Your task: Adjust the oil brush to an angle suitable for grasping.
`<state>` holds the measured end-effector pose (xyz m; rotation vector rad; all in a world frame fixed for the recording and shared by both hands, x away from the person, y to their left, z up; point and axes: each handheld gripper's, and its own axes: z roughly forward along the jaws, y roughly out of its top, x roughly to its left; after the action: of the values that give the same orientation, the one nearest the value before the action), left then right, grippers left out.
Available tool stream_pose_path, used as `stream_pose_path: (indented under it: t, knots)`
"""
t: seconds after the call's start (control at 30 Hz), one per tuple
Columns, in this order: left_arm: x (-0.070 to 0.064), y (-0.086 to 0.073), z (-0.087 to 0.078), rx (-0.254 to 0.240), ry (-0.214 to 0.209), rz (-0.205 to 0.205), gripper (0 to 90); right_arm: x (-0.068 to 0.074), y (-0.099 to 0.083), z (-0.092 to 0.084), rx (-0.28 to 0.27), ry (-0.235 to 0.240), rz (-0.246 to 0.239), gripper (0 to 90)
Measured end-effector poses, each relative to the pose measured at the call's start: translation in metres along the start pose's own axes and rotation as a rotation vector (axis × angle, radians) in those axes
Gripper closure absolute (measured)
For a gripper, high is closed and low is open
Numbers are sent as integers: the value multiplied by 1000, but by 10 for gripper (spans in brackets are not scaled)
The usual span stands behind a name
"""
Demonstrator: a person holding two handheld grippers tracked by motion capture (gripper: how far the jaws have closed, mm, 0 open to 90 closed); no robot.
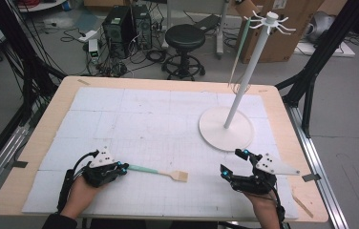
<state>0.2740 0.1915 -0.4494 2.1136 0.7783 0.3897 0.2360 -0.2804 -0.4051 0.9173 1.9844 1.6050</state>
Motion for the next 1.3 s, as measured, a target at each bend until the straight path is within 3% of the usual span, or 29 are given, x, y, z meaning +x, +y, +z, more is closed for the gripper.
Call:
stream_pose_path:
  t: [0.17,0.3,0.4,0.47,0.5,0.63,0.83,1.0,1.17,1.3]
  knots:
    - [0,8,8,12,56,-20,897,0,0,2,1,1,-2,193]
    - [1,18,18,18,85,-8,897,0,-1,3,13,5,4,192]
    - [13,18,19,-12,132,-60,897,0,-1,3,12,5,2,192]
    - [22,16,22,-7,140,-95,897,-1,-2,3,13,5,3,192]
    - [25,16,22,-5,127,-118,897,-1,-2,3,12,5,4,192]
    - [21,19,25,3,113,-55,896,0,-1,5,12,9,2,193]
    - [15,20,26,5,68,-13,897,1,1,6,9,12,-7,193]
    - [3,21,28,5,-13,19,897,2,1,7,12,14,-7,192]
    - [-11,24,31,2,-58,26,897,2,0,8,15,15,-5,192]
    - [-17,24,30,-21,-52,2,897,3,0,9,14,15,-9,193]
